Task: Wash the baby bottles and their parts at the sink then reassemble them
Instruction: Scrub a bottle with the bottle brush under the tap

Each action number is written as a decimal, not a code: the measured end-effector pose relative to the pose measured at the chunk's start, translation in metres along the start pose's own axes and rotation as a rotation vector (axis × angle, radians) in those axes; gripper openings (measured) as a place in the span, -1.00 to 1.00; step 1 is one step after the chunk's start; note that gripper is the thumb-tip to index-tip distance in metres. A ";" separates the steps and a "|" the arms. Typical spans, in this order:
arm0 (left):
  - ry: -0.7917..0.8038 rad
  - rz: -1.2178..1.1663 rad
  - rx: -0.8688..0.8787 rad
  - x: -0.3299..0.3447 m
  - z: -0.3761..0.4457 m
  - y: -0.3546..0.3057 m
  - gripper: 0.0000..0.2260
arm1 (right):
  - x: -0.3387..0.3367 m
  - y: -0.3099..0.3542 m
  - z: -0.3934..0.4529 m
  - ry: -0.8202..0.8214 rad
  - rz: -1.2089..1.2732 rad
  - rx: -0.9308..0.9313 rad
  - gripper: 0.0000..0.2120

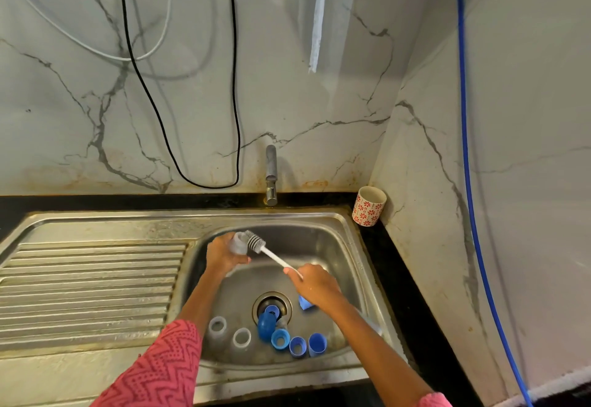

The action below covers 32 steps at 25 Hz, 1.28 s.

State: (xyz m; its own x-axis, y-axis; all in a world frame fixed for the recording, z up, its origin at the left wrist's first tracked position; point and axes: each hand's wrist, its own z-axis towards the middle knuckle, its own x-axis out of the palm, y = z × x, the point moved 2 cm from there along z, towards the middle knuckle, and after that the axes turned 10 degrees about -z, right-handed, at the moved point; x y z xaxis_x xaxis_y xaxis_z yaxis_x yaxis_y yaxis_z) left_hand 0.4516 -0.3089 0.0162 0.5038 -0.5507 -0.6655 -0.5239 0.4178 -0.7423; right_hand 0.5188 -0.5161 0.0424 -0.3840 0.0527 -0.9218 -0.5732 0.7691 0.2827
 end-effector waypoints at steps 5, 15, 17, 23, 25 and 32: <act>0.272 0.738 0.332 0.002 -0.012 -0.025 -0.67 | -0.011 0.016 0.004 -0.131 -0.498 -0.168 -0.60; -0.008 0.507 0.554 -0.014 -0.008 -0.037 -0.57 | -0.005 0.020 0.006 0.065 0.187 0.036 -0.52; 0.085 0.620 0.563 -0.008 -0.006 -0.044 -0.60 | -0.006 0.014 0.007 0.010 0.119 0.060 -0.51; 0.238 1.010 0.727 0.014 -0.002 -0.045 -0.72 | 0.008 0.011 0.000 0.075 -0.026 0.064 -0.51; 0.252 1.015 0.549 0.019 0.000 -0.032 -0.62 | 0.008 0.007 -0.003 0.119 -0.075 0.058 -0.52; 0.381 0.831 0.347 0.082 0.005 -0.016 -0.51 | -0.002 -0.009 -0.001 0.122 -0.271 0.117 -0.63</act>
State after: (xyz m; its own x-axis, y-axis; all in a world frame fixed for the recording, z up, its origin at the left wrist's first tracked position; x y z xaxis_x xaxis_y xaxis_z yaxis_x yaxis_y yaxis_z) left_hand 0.5047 -0.3570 -0.0268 -0.2218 -0.1558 -0.9626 -0.3498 0.9342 -0.0707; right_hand 0.5240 -0.5240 0.0423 -0.3168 -0.2358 -0.9187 -0.5822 0.8130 -0.0080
